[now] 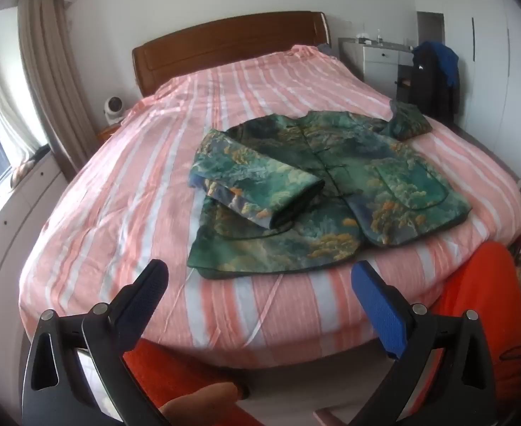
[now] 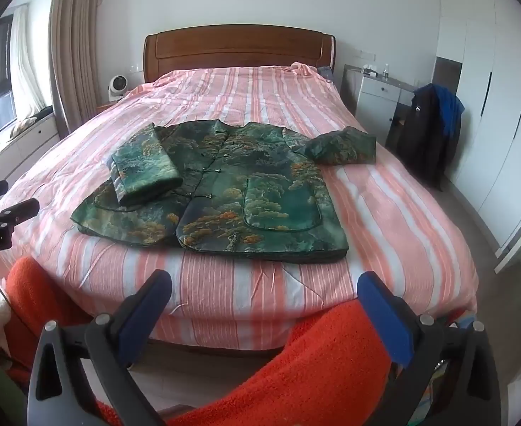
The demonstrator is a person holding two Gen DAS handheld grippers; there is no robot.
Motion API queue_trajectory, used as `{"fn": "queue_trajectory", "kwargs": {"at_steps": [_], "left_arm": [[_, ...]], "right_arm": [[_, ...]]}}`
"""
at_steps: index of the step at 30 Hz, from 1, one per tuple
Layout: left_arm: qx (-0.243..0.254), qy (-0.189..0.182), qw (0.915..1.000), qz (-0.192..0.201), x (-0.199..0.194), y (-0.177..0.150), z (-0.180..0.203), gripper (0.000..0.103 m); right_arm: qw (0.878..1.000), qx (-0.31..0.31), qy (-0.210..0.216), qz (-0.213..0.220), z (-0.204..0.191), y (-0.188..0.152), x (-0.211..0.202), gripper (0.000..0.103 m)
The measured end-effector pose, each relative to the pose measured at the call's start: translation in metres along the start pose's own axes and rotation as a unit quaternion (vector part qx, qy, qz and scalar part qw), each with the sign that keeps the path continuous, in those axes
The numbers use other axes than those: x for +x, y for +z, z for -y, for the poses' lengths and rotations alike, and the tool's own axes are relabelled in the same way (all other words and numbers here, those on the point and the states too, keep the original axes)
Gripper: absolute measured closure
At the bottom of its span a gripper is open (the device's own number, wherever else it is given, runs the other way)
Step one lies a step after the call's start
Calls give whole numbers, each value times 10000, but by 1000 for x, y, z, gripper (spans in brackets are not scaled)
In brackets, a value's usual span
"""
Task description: Fold large clothes
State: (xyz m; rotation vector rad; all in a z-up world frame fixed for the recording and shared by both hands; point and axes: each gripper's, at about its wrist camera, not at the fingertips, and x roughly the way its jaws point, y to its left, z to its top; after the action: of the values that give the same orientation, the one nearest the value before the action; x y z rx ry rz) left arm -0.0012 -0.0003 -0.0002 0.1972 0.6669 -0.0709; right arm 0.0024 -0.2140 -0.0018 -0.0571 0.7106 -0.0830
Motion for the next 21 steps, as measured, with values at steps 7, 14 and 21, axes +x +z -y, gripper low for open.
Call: {"fn": "queue_trajectory", "kwargs": {"at_steps": [7,14,21], "left_arm": [[-44,-155,9995,-263,10,1,-1,0],[-81,-252,9987,-428,20,-1,2,0],[-160,-345,9983,-432,23,-1,0,0]], "right_arm": [[9998,77,60,-193,-2,1,3,0],[9998,49,-24,-211,0,-1,9,0],[9996,53,-63,-263,-2,0,16,0]]}}
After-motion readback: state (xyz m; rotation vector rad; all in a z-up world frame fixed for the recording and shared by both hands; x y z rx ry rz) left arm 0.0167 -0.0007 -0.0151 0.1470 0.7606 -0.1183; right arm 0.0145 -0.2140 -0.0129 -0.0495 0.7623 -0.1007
